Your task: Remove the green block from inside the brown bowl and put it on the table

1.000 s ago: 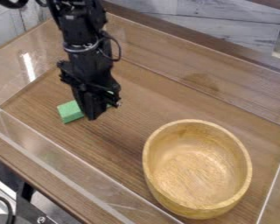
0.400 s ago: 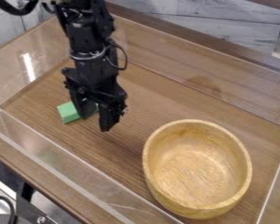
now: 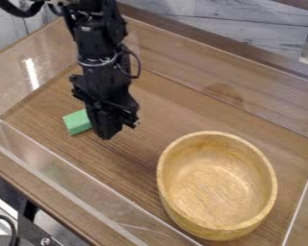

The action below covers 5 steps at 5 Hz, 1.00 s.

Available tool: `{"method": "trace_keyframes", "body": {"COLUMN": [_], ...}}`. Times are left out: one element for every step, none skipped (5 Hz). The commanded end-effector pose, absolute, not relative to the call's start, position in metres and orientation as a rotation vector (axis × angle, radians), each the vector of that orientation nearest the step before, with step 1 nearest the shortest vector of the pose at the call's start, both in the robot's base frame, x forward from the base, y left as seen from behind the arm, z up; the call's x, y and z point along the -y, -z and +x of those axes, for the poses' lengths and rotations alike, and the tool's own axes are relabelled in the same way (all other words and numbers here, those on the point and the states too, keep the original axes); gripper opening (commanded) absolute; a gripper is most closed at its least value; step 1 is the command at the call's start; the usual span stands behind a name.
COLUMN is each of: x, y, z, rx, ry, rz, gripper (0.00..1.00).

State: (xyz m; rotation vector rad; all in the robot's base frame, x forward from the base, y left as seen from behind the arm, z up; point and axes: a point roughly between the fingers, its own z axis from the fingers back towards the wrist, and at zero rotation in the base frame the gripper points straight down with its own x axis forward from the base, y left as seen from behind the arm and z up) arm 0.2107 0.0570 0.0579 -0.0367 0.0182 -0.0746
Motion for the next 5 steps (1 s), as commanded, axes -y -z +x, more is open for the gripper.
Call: {"method": "trace_keyframes", "body": {"x": [-0.054, -0.047, -0.043, -0.039, -0.041], "y": [-0.058, -0.048, -0.046, -0.045, -0.035], "z": [0.218, 0.218, 0.221, 0.224, 0.222], "rx": [0.015, 0.013, 0.017, 0.021, 0.028], "ry": [0.096, 0.120, 0.079, 0.037, 0.005], "rz": [-0.025, -0.026, -0.029, -0.031, -0.032], "gripper": [1.00, 1.00, 1.00, 1.00, 1.00]}}
